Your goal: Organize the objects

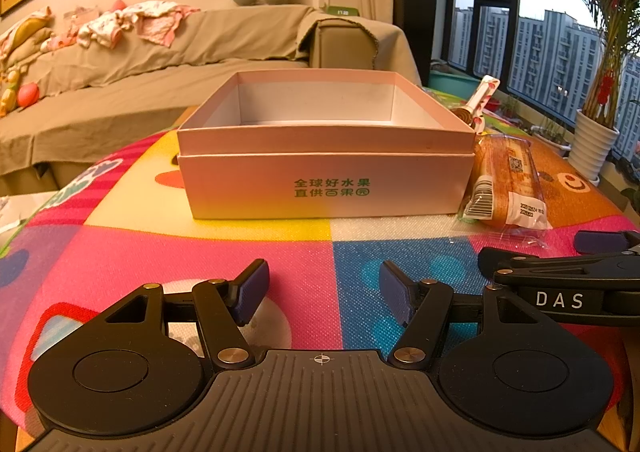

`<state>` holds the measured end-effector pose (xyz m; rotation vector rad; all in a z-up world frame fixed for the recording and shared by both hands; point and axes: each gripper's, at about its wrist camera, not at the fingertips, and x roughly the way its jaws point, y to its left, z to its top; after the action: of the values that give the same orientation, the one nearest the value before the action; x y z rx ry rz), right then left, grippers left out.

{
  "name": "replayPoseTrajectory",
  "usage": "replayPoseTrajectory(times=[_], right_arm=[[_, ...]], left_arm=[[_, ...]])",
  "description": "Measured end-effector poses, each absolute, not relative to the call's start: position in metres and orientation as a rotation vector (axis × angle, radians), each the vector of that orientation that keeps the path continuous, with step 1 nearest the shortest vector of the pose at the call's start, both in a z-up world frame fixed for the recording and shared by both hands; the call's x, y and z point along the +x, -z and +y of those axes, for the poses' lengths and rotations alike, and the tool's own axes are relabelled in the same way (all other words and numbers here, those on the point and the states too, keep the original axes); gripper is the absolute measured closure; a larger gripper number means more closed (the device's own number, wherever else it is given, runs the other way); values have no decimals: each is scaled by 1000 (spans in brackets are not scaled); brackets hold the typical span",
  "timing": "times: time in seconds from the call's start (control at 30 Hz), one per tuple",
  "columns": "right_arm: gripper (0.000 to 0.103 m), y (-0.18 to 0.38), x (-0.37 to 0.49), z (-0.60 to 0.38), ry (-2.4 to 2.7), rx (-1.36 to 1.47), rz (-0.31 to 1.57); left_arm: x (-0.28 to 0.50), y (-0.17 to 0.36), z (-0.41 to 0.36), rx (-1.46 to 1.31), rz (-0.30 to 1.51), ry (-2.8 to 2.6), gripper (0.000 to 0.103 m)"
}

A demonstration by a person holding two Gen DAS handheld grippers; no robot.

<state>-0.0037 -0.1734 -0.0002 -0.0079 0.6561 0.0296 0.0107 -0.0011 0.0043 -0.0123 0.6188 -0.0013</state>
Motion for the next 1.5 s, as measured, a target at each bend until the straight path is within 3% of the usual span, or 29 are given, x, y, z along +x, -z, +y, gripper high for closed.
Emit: replayPoseTrajectory(times=[1.3,1.5], right_arm=[[0,-2,-7,-175,-68,-15,671],[0,-9,0,-176,-85,-16,730]], left_arm=[[11,-4,-1,-21,618,5,35],[14,-10,9,-89,635,22,41]])
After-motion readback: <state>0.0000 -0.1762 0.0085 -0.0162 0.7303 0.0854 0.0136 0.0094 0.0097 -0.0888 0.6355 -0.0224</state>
